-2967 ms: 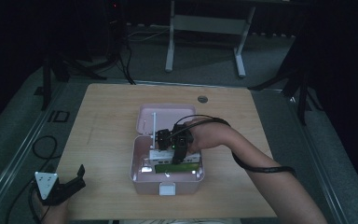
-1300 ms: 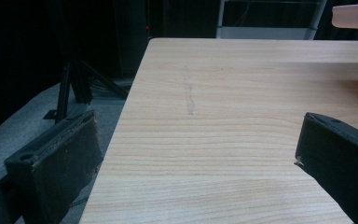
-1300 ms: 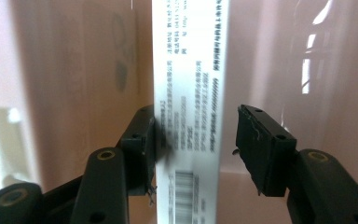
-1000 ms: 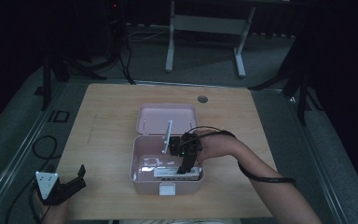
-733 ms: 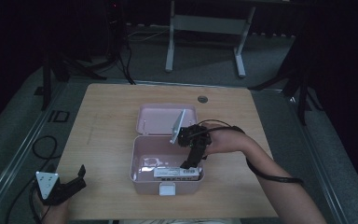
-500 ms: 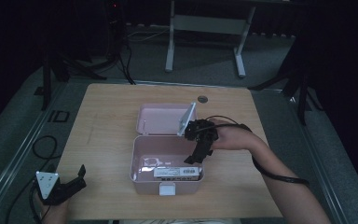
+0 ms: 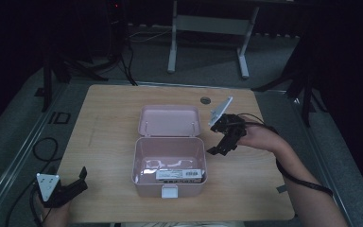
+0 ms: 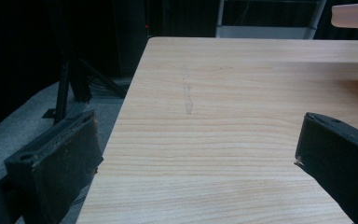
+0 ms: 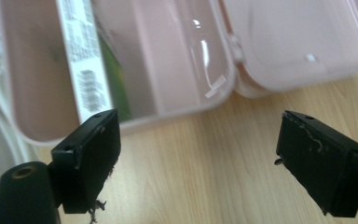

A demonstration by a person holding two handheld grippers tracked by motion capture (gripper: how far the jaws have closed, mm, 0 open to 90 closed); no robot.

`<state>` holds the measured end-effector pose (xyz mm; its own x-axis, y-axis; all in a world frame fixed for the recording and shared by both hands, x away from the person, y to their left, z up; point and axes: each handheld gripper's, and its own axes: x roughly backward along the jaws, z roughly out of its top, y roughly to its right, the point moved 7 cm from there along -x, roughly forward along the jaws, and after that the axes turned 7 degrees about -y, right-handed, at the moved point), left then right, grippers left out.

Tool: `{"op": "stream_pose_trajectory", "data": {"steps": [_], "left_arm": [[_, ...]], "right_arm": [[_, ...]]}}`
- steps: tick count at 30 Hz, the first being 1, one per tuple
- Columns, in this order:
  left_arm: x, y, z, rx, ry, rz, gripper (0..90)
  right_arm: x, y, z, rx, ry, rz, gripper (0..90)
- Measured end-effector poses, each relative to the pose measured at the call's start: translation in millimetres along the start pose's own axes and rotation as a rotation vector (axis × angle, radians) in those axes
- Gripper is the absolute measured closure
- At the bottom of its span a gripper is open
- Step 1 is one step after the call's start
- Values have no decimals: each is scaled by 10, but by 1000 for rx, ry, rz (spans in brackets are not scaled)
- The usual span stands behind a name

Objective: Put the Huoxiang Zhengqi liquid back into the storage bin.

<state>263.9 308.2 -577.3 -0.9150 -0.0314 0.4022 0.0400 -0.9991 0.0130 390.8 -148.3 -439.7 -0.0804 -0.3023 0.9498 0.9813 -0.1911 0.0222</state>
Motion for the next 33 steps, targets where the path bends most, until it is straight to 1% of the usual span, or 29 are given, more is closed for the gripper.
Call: {"op": "stream_pose_trajectory", "data": {"steps": [2,7,8,9,10,12,13,14,15,16,17,21,23,24,25,26,28,29,30,31,32,33], "left_arm": [[-1,0,0,0,0,0,2],[-2,3,0,0,-1,0,2],[-2,3,0,0,-1,0,3],[-4,4,-2,-2,-2,0,3],[-3,4,-1,-2,-1,0,3],[-3,4,-1,-1,-1,-1,2],[-3,4,-1,-1,-1,-1,3],[-3,4,-2,-1,-1,-1,2],[-3,4,-2,-1,-1,-1,2],[-4,5,-2,-2,-2,-1,2],[-4,6,-2,-3,-2,-1,2],[-5,7,-4,-6,-4,-2,3],[-5,7,-3,-6,-4,-3,2],[-5,6,-4,-6,-4,-3,2],[-4,6,-4,-5,-4,-3,2],[-4,6,-4,-4,-3,-3,2],[-4,7,-4,-7,-4,-3,2],[-4,7,-4,-7,-4,-3,3],[-4,8,-4,-7,-4,-4,2],[-4,8,-4,-7,-4,-4,2],[-4,8,-4,-7,-4,-4,2],[-5,7,-4,-7,-4,-4,3]], "right_arm": [[-28,56,-98,-30,4,1,136],[-129,213,-334,-104,19,-19,136],[-129,213,-334,-104,19,-19,136],[-154,242,-375,-121,25,-23,136],[-229,307,-477,-159,37,-35,136],[-301,358,-559,-186,46,-45,136],[-301,358,-559,-186,46,-45,136],[-385,407,-644,-215,43,-61,136],[-385,407,-644,-215,43,-61,136],[-478,452,-724,-241,38,-80,135],[-524,476,-762,-251,40,-92,136],[-694,550,-885,-303,57,-114,135],[-756,585,-935,-329,70,-130,134],[-756,585,-935,-329,70,-130,134],[-784,615,-962,-345,87,-153,134],[-816,651,-999,-374,111,-176,134],[-840,696,-1046,-401,138,-215,134],[-840,696,-1046,-401,138,-215,134],[-861,744,-1103,-438,172,-236,134],[-861,744,-1103,-438,172,-236,134],[-867,752,-1116,-449,180,-236,134],[-901,783,-1182,-483,194,-248,133]]}}
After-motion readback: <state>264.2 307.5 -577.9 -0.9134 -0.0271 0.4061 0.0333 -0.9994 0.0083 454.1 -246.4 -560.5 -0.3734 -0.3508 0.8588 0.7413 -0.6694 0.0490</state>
